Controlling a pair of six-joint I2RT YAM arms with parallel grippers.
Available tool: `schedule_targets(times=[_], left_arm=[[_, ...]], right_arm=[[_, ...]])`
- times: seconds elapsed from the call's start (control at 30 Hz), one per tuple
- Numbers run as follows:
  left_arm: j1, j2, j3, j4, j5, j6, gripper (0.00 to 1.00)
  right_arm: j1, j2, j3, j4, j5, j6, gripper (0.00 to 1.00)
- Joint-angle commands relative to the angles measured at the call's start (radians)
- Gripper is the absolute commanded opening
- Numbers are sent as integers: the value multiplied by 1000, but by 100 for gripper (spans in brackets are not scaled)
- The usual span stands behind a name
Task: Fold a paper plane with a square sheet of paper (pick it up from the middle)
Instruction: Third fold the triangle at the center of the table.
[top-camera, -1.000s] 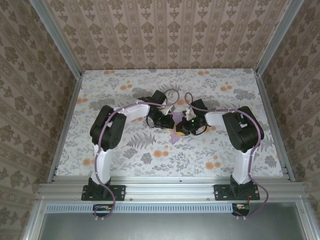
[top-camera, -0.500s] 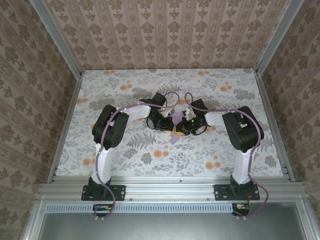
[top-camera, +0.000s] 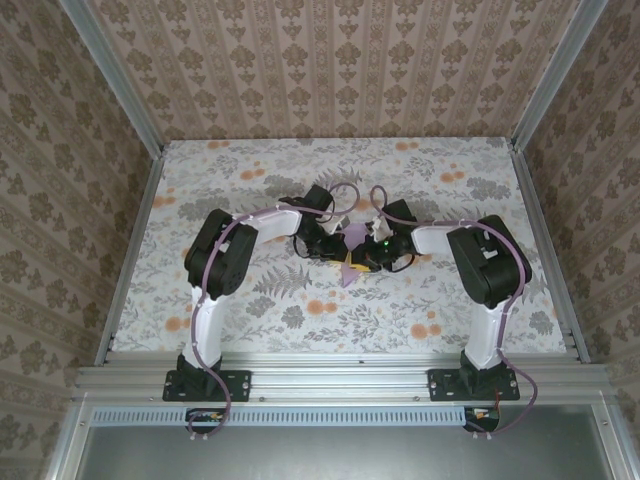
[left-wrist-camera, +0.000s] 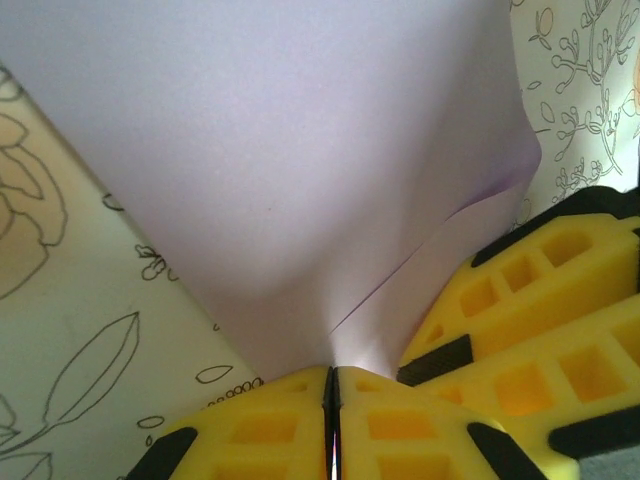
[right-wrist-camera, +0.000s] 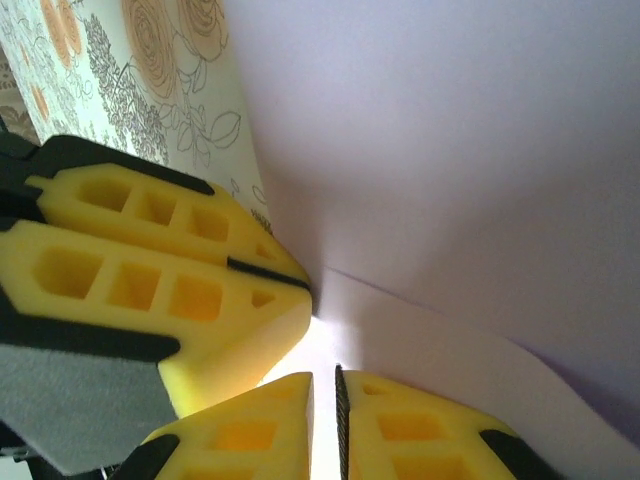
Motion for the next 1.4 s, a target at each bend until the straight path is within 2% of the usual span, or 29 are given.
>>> schedule_targets(times=[0.0,0.37,0.77,1.13,1.37], left_arm=[[-3,60,-17,-53,-86,37,11],[-3,66,-11,-59,-88,47,11],[-4,75,0,-76,-104,61,11],[-4,87,13,-86,-106,69,11],[-3,86,7,-81,-104,69,11]], right_arm=[[5,-54,-24,11,14,43,17],[74,-52,-74,90,25,116,13],[87,-53,-118,-18,64,55,11],[111,-144,-145,19,89,106,12],[124,-114,-106,87,97,158,11]])
